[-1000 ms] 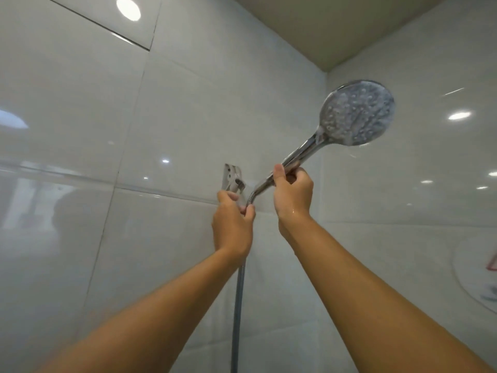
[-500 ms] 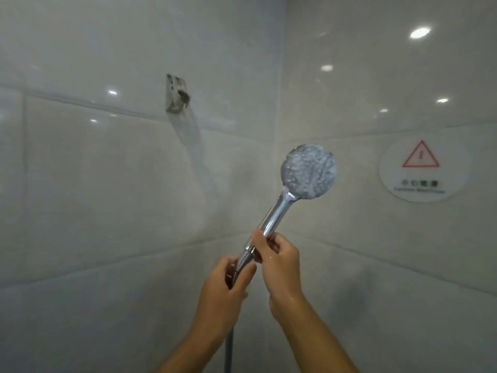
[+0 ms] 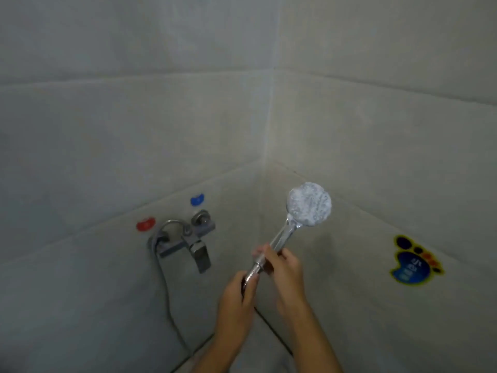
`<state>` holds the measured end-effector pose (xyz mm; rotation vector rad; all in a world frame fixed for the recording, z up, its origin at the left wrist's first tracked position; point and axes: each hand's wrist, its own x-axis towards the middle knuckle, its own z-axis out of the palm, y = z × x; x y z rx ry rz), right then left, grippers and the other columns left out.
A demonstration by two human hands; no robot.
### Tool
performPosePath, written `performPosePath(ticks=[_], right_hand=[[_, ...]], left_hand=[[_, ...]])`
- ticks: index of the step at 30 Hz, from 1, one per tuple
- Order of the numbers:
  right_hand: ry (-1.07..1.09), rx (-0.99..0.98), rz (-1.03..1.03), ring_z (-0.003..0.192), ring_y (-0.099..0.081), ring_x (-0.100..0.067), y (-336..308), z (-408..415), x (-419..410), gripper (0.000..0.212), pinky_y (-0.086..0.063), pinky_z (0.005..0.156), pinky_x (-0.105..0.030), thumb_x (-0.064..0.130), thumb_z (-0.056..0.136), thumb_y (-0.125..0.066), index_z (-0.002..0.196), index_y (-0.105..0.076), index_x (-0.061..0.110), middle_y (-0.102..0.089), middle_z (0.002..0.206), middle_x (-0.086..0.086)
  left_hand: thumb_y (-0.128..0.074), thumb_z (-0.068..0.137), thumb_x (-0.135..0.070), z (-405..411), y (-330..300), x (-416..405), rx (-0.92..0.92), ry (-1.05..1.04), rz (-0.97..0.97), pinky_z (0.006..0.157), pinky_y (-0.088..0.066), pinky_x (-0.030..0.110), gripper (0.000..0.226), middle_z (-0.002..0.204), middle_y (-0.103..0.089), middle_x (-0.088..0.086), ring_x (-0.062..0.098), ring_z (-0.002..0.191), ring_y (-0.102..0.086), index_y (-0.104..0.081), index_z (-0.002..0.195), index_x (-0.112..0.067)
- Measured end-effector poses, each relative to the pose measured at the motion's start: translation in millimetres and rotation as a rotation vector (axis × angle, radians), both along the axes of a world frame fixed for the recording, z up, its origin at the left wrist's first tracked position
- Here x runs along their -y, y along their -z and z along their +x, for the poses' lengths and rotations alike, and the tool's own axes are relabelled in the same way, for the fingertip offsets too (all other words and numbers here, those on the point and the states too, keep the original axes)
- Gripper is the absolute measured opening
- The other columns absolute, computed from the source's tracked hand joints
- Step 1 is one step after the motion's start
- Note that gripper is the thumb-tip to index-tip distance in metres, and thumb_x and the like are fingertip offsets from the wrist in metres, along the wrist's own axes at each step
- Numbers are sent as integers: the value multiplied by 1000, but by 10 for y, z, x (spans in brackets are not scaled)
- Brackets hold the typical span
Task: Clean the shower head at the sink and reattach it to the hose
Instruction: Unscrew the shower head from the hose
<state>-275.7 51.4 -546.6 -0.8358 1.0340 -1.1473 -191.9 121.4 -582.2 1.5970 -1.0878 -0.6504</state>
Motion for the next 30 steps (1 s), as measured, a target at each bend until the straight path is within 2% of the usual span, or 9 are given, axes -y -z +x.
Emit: performPosePath(ticks=[4, 7, 11, 16, 18, 21, 25, 27, 30], right_hand=[[29, 236, 167, 76, -72, -26, 271, -80, -112, 20, -60, 74, -37, 14, 101, -52, 99, -61, -3, -70, 89, -18], [81, 327, 312, 68, -69, -22, 458, -129, -213, 16, -58, 71, -32, 13, 101, -52, 91, -59, 3, -63, 81, -13], [108, 274, 391, 64, -62, -19, 654, -135, -370, 18, -54, 68, -31, 12, 102, -49, 86, -54, 7, -57, 74, -9], [102, 193, 403, 59, -55, -18, 689, -137, -466, 17, -51, 63, -32, 13, 103, -48, 87, -51, 6, -53, 70, -7], [94, 176, 384, 58, -53, -17, 683, -157, -468, 17, -49, 61, -31, 13, 103, -47, 88, -50, 7, -50, 70, -7], [62, 181, 368, 59, -52, -17, 659, -201, -474, 13, -48, 62, -31, 12, 103, -47, 93, -50, 6, -50, 71, -6], [15, 140, 369, 59, -53, -15, 612, -221, -483, 16, -49, 62, -33, 17, 103, -48, 89, -52, 9, -53, 68, -3], [33, 109, 372, 58, -54, -15, 612, -197, -479, 17, -50, 61, -33, 17, 103, -49, 88, -52, 9, -54, 67, -3], [76, 136, 375, 58, -53, -17, 626, -165, -466, 16, -52, 62, -32, 15, 103, -47, 90, -49, 6, -52, 69, -6]], left_hand=[[-52, 97, -32, -119, 314, -219, -7, 9, 69, 54, -35, 27, 28, 58, -45, -7, 6, 52, -39, -51, 73, -19], [-51, 97, -34, -198, 515, -400, 102, 79, 137, 54, -35, 23, 23, 62, -47, -10, 3, 55, -44, -49, 74, -30], [-46, 96, -46, -246, 708, -574, 201, 139, 255, 66, -53, 32, 21, 82, -58, -9, 7, 74, -60, -53, 91, -27], [-39, 98, -46, -274, 732, -657, 331, 147, 291, 67, -52, 34, 34, 85, -67, -2, 11, 77, -65, -57, 96, -18], [-38, 99, -44, -253, 717, -638, 255, 217, 310, 66, -52, 35, 32, 80, -66, -3, 11, 73, -64, -57, 90, -20], [-37, 100, -41, -244, 646, -616, 23, 300, 304, 56, -39, 26, 34, 62, -50, -10, 5, 54, -46, -51, 72, -26], [-42, 101, -33, -264, 564, -653, -326, 291, 333, 43, -28, 20, 36, 51, -42, -8, 6, 42, -33, -60, 84, -7], [-52, 97, -29, -272, 589, -660, -294, 270, 269, 50, -37, 26, 27, 61, -50, -4, 8, 51, -43, -61, 94, -4], [-66, 90, -25, -304, 638, -698, -147, 144, 113, 59, -46, 24, 12, 71, -57, -6, 7, 63, -54, -55, 91, -18]])
